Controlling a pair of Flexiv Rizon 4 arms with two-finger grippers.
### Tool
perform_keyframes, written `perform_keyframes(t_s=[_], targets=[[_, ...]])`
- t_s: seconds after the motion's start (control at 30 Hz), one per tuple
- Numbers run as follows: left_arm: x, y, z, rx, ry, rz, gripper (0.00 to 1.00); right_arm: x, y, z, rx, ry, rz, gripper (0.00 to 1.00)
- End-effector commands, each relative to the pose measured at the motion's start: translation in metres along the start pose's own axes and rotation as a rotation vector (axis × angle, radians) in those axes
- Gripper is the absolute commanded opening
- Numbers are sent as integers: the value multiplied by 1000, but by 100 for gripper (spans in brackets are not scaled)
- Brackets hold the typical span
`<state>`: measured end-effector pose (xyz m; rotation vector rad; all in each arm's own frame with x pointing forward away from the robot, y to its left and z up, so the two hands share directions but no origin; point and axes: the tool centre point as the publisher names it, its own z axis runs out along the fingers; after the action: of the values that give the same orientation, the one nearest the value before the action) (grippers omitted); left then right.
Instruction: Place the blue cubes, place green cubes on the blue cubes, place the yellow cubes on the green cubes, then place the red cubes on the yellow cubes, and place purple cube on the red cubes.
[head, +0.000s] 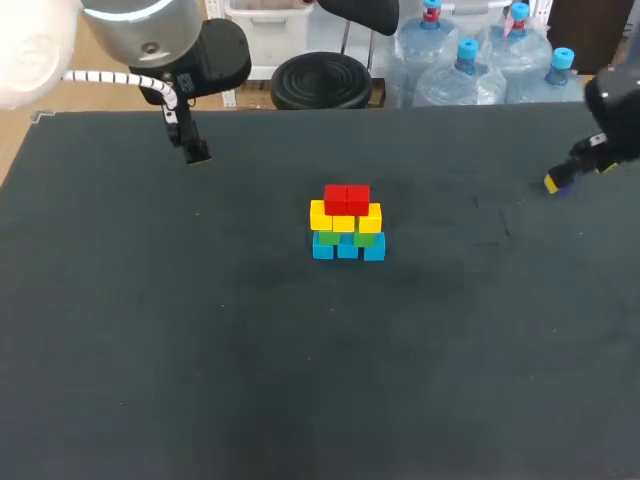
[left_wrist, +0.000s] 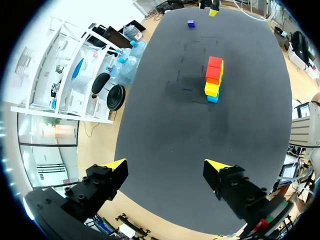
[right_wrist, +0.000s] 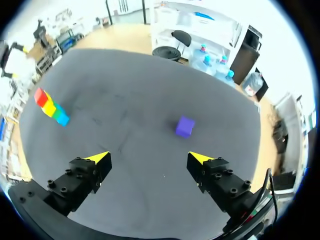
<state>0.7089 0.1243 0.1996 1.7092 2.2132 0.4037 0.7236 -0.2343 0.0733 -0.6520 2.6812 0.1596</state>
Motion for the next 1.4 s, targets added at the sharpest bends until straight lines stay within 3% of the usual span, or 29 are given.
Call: perform_keyframes(t_s=[0.03, 0.37, 0.6, 0.87, 1.4], targets=[[0, 2, 0, 3, 1, 2, 100, -15, 5, 12, 71, 127, 14, 100], [0, 2, 0, 3, 1, 2, 100, -22, -14, 30, 125, 189, 21, 100], [0, 2, 0, 3, 1, 2, 100, -22, -42, 43, 170, 291, 40, 100], [0, 2, 0, 3, 1, 2, 100, -35, -49, 51, 101, 354, 242, 100], [0, 2, 0, 3, 1, 2, 100, -38, -62, 73, 57, 435, 338, 100]])
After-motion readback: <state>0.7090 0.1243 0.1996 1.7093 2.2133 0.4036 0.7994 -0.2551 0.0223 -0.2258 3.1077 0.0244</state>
